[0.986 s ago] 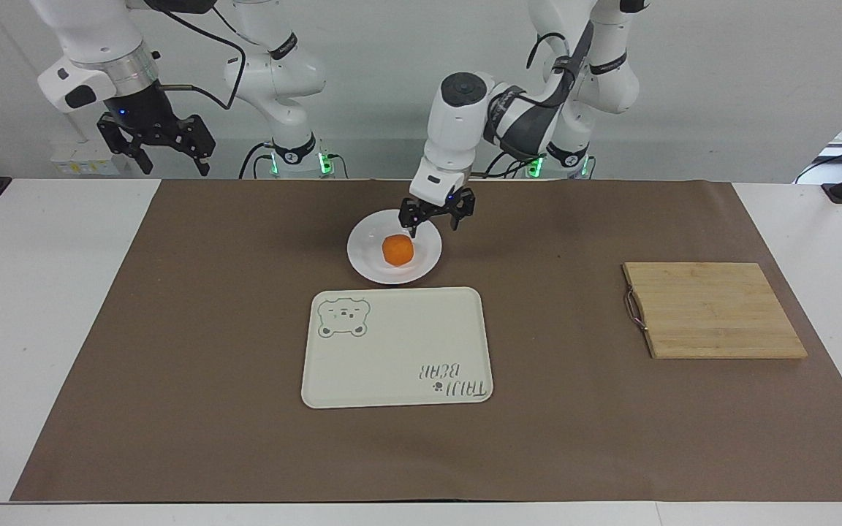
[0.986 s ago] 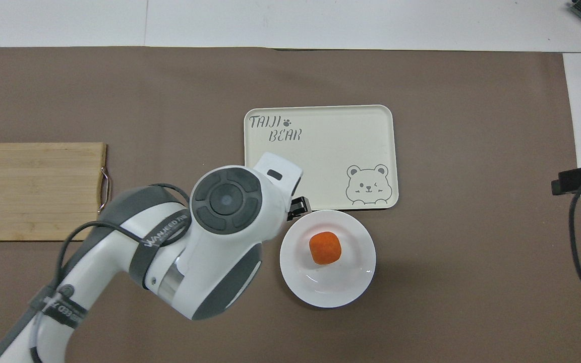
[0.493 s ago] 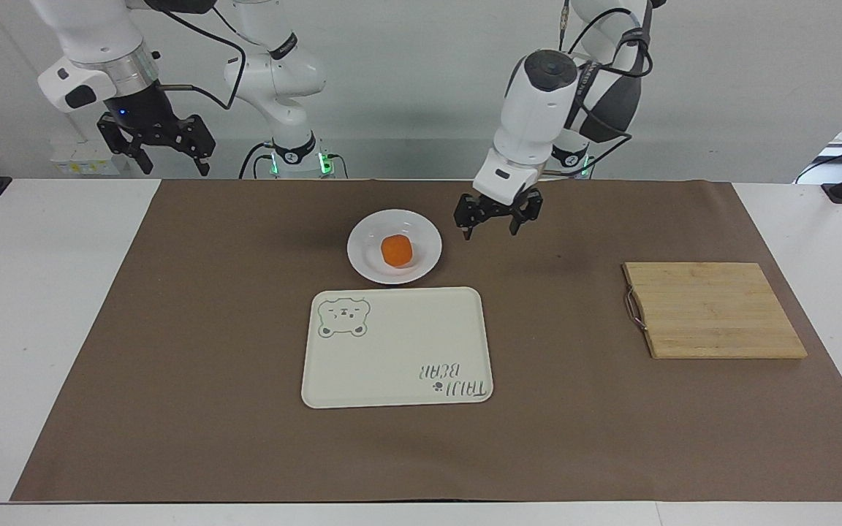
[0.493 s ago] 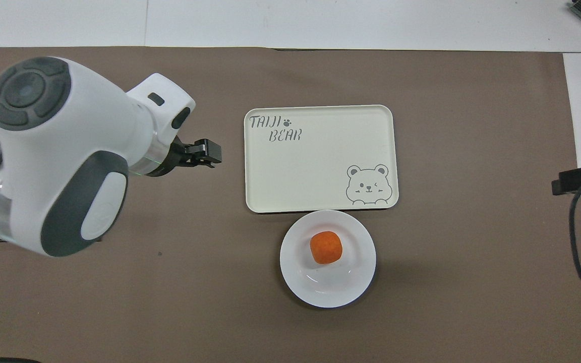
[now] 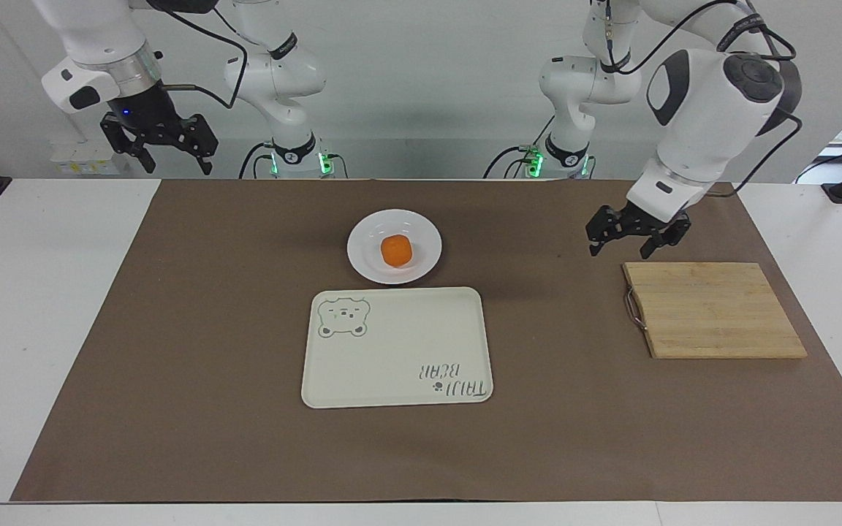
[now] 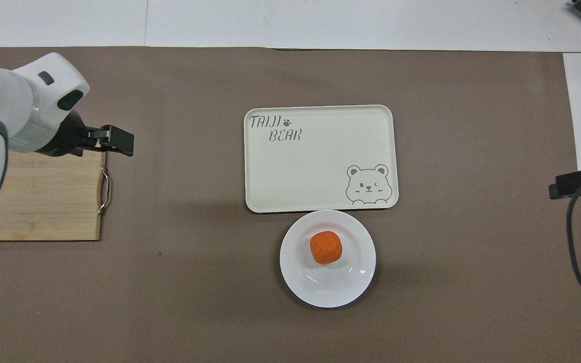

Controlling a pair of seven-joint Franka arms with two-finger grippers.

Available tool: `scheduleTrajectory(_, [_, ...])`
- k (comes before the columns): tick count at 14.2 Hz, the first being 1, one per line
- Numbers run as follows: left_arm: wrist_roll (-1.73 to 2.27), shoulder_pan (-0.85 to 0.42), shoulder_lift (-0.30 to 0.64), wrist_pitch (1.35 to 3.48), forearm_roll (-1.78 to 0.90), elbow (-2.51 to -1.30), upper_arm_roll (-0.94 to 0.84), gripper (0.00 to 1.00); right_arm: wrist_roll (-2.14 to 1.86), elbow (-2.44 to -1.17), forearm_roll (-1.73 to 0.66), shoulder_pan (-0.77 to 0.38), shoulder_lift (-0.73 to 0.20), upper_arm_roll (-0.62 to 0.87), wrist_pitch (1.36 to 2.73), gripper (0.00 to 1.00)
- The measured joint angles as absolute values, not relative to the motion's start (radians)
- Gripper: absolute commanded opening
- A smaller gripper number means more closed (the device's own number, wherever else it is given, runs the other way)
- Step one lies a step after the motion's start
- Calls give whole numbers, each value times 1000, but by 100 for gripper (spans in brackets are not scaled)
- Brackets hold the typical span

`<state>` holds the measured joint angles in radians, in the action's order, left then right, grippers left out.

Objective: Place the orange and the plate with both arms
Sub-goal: 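Withdraw the left gripper while the right gripper reaches toward the plate, then move the right gripper to the plate rim and grasp it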

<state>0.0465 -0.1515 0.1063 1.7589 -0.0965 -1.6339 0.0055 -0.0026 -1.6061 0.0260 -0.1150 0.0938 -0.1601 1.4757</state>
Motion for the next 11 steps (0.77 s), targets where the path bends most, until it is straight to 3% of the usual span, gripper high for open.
scheduleTrajectory(6, [1,-79,49,1635,-19,-1573,6,100,-3,-1628,-31,-115,92,-161,1527,100])
scheduleTrajectory(11, [1,-58,-22,1580,-18,-1633,5,100,-1,-1780,-297,-112,62,-163,1658,100])
